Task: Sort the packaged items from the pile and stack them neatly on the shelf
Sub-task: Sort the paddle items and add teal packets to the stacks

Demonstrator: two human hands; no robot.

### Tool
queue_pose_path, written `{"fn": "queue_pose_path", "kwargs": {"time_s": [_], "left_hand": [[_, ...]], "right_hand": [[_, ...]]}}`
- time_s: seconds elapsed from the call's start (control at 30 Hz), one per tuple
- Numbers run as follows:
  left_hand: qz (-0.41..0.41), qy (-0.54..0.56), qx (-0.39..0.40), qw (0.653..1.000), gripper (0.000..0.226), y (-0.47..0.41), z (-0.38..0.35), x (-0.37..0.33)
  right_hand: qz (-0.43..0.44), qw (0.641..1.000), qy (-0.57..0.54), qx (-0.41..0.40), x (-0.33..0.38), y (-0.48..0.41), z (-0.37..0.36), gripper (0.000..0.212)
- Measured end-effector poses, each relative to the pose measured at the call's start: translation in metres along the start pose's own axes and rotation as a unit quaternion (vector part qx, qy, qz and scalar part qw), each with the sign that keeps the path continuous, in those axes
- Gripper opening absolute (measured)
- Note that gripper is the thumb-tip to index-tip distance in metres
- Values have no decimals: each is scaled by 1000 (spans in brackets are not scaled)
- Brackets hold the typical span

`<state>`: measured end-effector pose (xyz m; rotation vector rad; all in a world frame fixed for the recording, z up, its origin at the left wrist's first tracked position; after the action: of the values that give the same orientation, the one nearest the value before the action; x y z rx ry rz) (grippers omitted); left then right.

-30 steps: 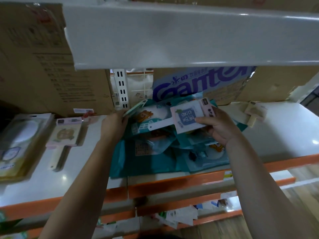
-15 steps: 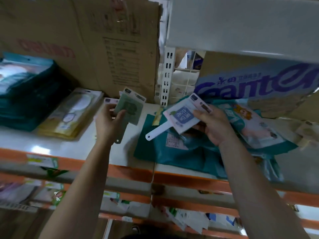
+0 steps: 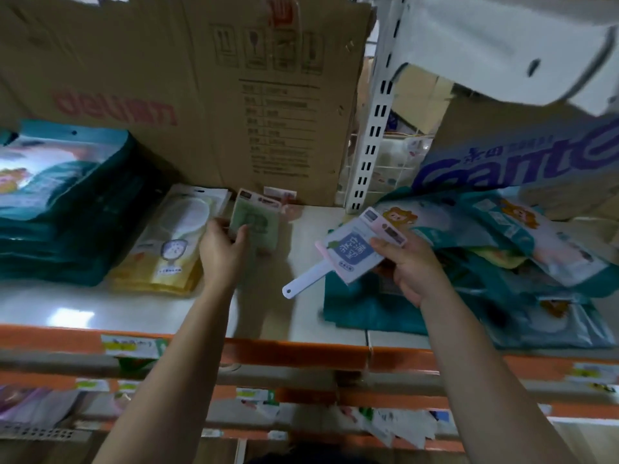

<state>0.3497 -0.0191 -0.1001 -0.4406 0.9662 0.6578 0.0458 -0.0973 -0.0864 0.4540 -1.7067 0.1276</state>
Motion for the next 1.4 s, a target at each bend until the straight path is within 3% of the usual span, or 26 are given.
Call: {"fn": "queue_pose_path", "kwargs": {"time_s": [0.2,0.43,0.8,1.07,1.4], "left_hand": [[-45,-132,8,990,37,-4,-9,2],[-65,-97,16,993,28,-7,-7,3],[-68,-138,24,988,20,-21,4,15],[-120,-204,23,971,23,-17,-2,6],[-117,-226,46,966,28,-20,-3,7]], "right_hand": [[-10,1000,-3,-29,-10,10,-8,26],[-9,999,-15,-51,-9,17,-12,27],[-9,998,-21,-55,-10,15,-15,20],[-3,999,-21,-50,-7,17,-16,20],[-22,998,-66,-8,4,-9,-46,24]]}}
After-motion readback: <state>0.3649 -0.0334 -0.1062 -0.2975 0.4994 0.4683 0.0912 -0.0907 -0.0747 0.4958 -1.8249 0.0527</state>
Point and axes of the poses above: each hand's wrist, its own y-axis away from the middle knuckle, its own z-axis out of the back of the hand, x = y × z, the point moved 8 cm from there along -y, towards the middle knuckle, and after that the axes turned 5 degrees about x, right-handed, at the moved point
